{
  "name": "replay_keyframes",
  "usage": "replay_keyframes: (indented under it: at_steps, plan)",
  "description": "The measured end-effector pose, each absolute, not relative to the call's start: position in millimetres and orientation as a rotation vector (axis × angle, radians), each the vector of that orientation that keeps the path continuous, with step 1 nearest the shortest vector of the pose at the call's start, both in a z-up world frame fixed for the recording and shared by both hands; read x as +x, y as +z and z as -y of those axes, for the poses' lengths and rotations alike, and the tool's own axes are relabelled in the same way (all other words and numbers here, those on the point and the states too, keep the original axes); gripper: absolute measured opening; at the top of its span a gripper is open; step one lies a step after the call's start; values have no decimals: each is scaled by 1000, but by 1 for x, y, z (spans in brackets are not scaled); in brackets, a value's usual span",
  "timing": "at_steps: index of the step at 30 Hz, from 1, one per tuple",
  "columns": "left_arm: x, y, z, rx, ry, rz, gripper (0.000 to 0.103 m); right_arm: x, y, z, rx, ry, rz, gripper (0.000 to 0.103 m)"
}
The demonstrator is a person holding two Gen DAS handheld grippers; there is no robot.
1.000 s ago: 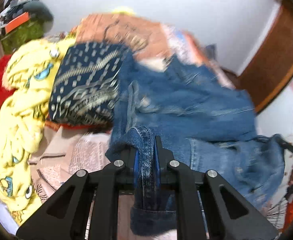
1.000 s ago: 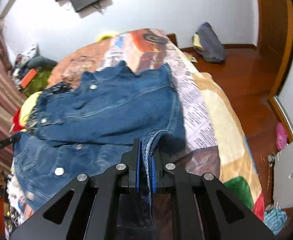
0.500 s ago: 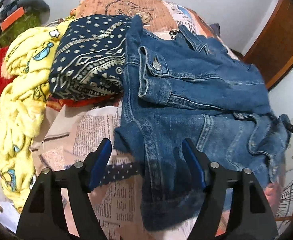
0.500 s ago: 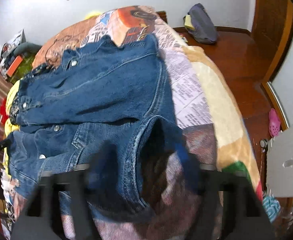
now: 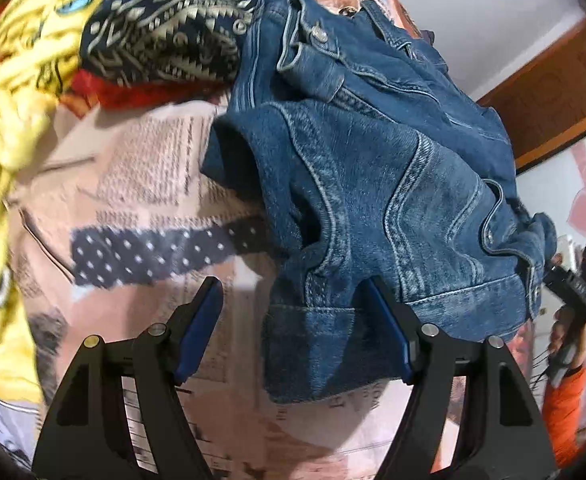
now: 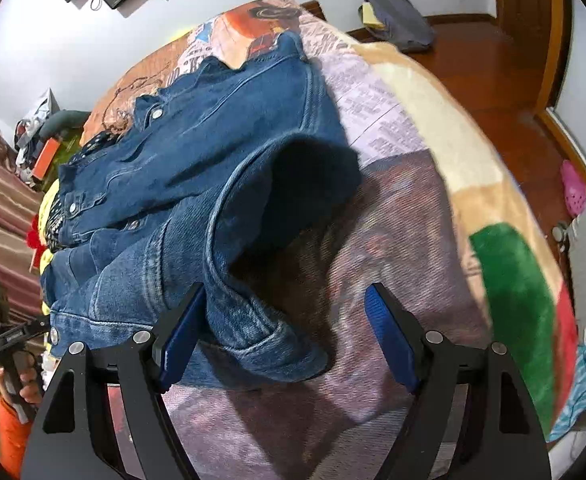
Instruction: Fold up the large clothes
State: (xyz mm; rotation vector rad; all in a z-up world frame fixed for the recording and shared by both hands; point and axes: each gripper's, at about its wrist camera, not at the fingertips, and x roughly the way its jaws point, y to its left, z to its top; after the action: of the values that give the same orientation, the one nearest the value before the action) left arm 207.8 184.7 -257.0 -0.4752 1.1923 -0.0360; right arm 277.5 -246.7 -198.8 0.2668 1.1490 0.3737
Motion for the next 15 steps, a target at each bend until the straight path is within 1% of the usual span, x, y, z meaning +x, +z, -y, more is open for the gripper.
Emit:
replay_keyframes:
  at_steps: [1,2,3,4,5,6,7,8,11,15]
  plan:
    - [208,-257,-185,-493,-47,-1189,67,277,-197,245,264,384,-1143,67]
    - [207,-257,-184,-512,-66,-1187,61,277,-195,239,253,410,-1139,56]
    - [207,-257,-183,-519,-78,-1185,57,277,-194,235,244,437,-1143,50]
    - [207,-255,-181,-521,-92,-1182,50,277,-193,230,231,456,-1147,45]
    - [205,-253,-178,-511,-92,-1179,48,277,-192,225,204,456,-1146,42]
    - [205,-251,-175,-488,-89,-1173,43,277,-190,221,177,461,-1140,38]
    - [205,-246,-171,-464,-92,-1163,31,277,-188,218,160,471,-1137,31]
    - [204,-241,-168,-441,-88,-1154,28,276,-187,216,154,478,-1137,28]
    - [204,-221,-165,-419,-84,-1098,20,276,-174,211,135,494,-1102,21]
    - [209,-178,-172,-430,-108,-988,18,282,-150,208,150,521,-1030,19]
